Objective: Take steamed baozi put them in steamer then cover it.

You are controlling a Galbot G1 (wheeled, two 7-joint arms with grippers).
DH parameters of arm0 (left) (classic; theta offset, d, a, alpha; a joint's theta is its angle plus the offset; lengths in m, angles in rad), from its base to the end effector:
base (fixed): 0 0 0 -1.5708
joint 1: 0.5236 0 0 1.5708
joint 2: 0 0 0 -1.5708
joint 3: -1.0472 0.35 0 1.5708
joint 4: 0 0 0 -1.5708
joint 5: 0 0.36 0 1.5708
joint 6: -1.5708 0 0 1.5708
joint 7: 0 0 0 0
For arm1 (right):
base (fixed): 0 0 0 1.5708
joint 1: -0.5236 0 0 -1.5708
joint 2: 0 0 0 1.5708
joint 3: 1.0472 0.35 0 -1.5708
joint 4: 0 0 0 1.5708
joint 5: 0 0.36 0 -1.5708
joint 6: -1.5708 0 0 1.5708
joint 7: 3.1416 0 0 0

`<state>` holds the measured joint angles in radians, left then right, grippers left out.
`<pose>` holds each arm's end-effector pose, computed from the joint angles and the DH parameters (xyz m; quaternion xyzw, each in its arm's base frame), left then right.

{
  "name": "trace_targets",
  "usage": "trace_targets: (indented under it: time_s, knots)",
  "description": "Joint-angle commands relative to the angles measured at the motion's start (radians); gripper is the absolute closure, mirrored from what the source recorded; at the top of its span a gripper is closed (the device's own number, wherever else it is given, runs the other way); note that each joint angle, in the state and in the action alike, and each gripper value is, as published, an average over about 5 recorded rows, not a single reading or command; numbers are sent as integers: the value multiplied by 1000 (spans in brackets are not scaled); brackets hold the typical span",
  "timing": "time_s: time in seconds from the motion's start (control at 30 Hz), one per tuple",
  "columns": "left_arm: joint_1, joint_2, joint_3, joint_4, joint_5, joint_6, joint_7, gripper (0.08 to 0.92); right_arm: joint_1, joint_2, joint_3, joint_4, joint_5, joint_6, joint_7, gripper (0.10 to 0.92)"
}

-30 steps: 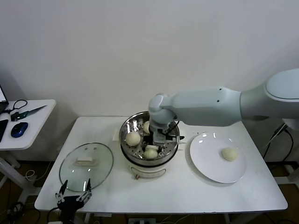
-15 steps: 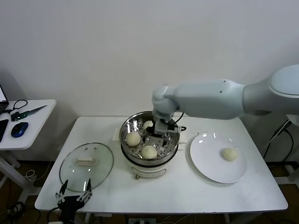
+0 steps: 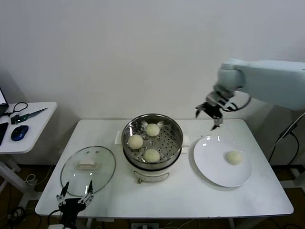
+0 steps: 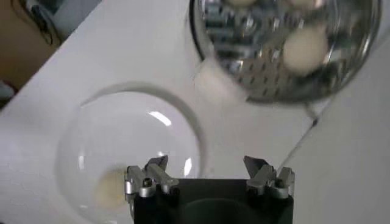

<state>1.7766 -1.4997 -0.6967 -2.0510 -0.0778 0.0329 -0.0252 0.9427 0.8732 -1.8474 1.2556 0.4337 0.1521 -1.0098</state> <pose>0.1150 0.0679 -0.3433 0.0687 -0.9877 -0.0405 0.1344 0.5630 -0.1138 -0.0180 0.5695 -0.4181 0.6409 0.3003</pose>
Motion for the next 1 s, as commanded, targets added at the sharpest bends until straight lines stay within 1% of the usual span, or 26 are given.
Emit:
trace_targets:
  time_s: [0.03,0.17,0.53,0.7,1.0]
  knots:
    - [-5,-3,1,2,0,3,1,177,-101,-277,-24,-22,24,-233,7,203]
    - [-14,-14,3,3,1,10,3,177,-247,-291,78,-88,-61,-250,26,203]
    - [-5,-23,6,15,9,3,3,177,-582,-220,388,-269,-169,-256,40,203]
    - [-2,-25,5,19,11,3,2,177,-673,-172,464,-338,-208,-242,43,203]
    - [5,-28,5,24,16,2,1,177,-763,-77,561,-468,-233,-222,61,203]
